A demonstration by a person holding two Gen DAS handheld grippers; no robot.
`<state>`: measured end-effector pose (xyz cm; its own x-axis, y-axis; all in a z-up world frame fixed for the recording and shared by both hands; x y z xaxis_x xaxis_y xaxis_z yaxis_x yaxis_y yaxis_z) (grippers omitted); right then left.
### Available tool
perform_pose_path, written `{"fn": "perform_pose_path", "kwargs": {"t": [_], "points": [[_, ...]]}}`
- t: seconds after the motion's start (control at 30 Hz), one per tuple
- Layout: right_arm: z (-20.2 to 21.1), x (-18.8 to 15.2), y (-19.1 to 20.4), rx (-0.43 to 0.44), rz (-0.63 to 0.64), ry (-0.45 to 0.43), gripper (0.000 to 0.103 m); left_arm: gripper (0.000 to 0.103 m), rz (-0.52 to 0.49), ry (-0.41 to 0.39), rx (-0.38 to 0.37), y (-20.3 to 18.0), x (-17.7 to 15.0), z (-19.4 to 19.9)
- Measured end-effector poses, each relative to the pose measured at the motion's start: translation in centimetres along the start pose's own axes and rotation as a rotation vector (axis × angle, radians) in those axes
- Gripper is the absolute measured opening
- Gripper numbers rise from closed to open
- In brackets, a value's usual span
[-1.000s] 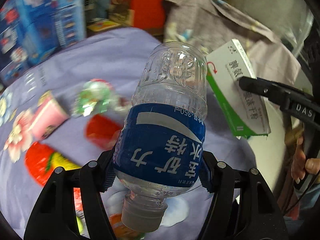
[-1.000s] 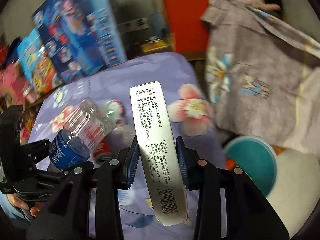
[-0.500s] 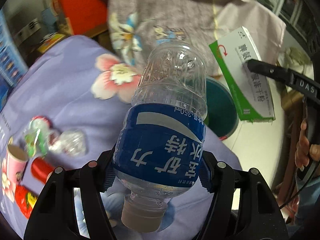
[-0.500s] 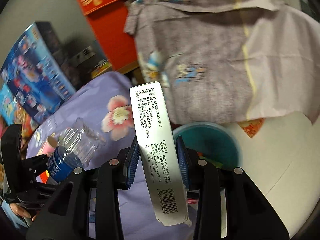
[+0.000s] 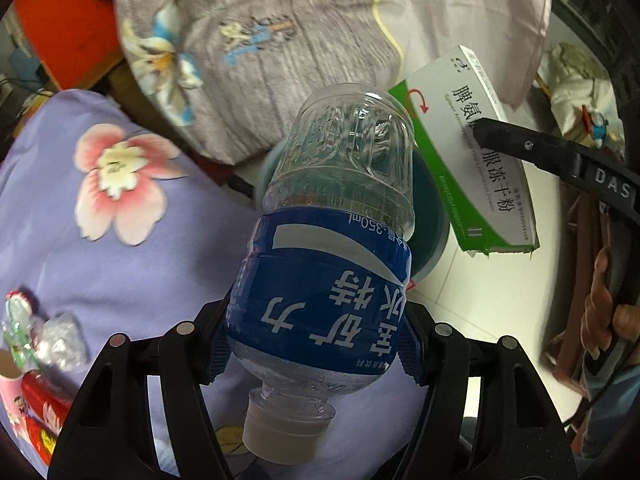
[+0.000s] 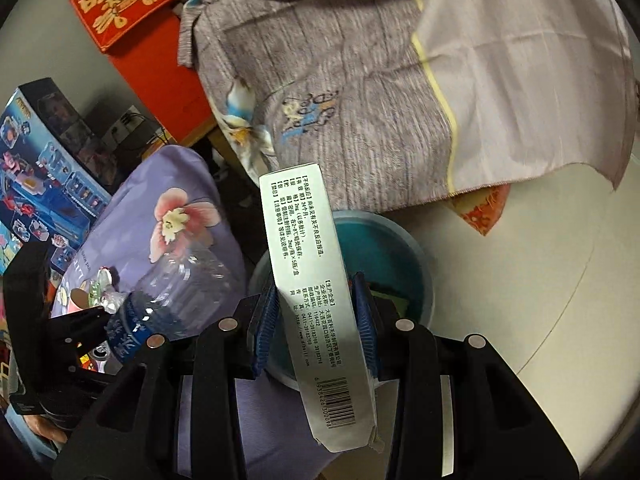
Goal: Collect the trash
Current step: 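Carry the medicine box and water bottle over the teal wastebasket with both tools, then open the right tool to drop the box while the left tool releases the bottle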
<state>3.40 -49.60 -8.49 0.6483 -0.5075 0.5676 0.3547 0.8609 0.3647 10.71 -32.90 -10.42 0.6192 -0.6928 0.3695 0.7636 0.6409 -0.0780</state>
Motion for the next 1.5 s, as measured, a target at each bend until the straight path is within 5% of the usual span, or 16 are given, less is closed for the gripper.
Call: {"fn": "perform_pose_path", "kwargs": {"t": [0.3, 0.83, 0.93, 1.03, 1.5], "points": [[-1.3, 0.0, -2.0, -0.012, -0.024, 0.039, 0.035, 0.073, 0.039, 0.036, -0.012, -0.2, 2.3, -3.1], [-4.6, 0.4, -1.3, 0.013, -0.019, 0.101, 0.036, 0.09, 0.077, -0.01, 0.024, 1.6, 1.8, -2.0], [-5.6, 0.5, -0.5, 0.027, -0.008, 0.119, 0.039, 0.09, 0.095, -0.031, 0.017, 2.4, 1.5, -1.4], [-6.3, 0.7, 0.3, 0.035, -0.001, 0.128, 0.061, 0.091, 0.109, -0.041, 0.014, 3.1, 1.2, -1.0], [-5.3, 0.1, 1.0, -0.055, 0.01, 0.142, 0.076, 0.092, 0.121, -0.04, 0.002, 3.8, -0.1, -0.2]]}}
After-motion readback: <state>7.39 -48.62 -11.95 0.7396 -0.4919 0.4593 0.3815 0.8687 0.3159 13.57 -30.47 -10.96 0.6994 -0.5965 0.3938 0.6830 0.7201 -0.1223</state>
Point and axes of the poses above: each gripper's, at about its wrist camera, not at the fingertips, and z roughly against the way its jaws point, y to its left, x to its top, the point moved 3 cm from there along -z, roughly the way its jaws point, and after that the axes turned 2 degrees about -x, right-handed, at the moved point
